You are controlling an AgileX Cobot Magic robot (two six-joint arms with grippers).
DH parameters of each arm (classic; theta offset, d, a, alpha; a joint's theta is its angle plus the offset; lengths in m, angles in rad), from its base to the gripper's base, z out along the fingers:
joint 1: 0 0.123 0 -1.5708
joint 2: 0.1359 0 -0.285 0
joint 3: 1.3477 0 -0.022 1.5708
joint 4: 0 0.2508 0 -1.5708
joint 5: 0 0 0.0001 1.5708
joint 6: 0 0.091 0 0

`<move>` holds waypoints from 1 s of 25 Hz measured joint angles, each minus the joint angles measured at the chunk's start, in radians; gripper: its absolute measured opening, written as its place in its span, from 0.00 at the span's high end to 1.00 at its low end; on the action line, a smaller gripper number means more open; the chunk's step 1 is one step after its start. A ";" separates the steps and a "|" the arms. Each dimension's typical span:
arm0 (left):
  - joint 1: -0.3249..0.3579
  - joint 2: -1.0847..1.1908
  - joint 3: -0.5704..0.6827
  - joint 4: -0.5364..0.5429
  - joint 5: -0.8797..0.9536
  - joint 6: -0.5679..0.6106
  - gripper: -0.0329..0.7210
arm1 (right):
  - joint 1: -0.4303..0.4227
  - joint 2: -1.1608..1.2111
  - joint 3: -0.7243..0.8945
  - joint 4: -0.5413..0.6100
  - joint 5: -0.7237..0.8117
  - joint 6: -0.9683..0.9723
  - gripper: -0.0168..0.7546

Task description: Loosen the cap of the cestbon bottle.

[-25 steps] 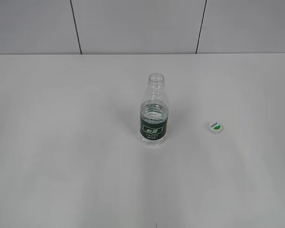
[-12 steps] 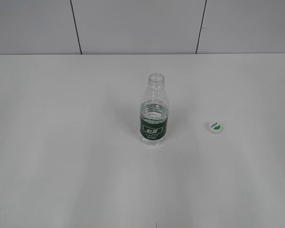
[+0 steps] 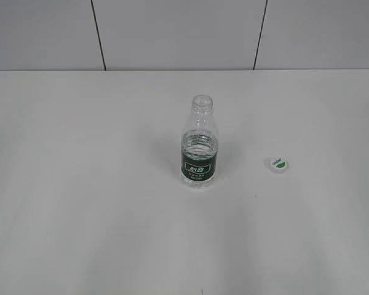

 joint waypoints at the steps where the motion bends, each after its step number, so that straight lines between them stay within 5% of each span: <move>1: 0.000 -0.016 0.000 0.000 0.000 0.000 0.30 | 0.000 -0.017 0.000 0.000 0.000 0.000 0.22; 25: 0.000 -0.164 0.009 0.024 0.002 0.000 0.32 | 0.000 -0.451 0.010 -0.016 0.001 0.035 0.22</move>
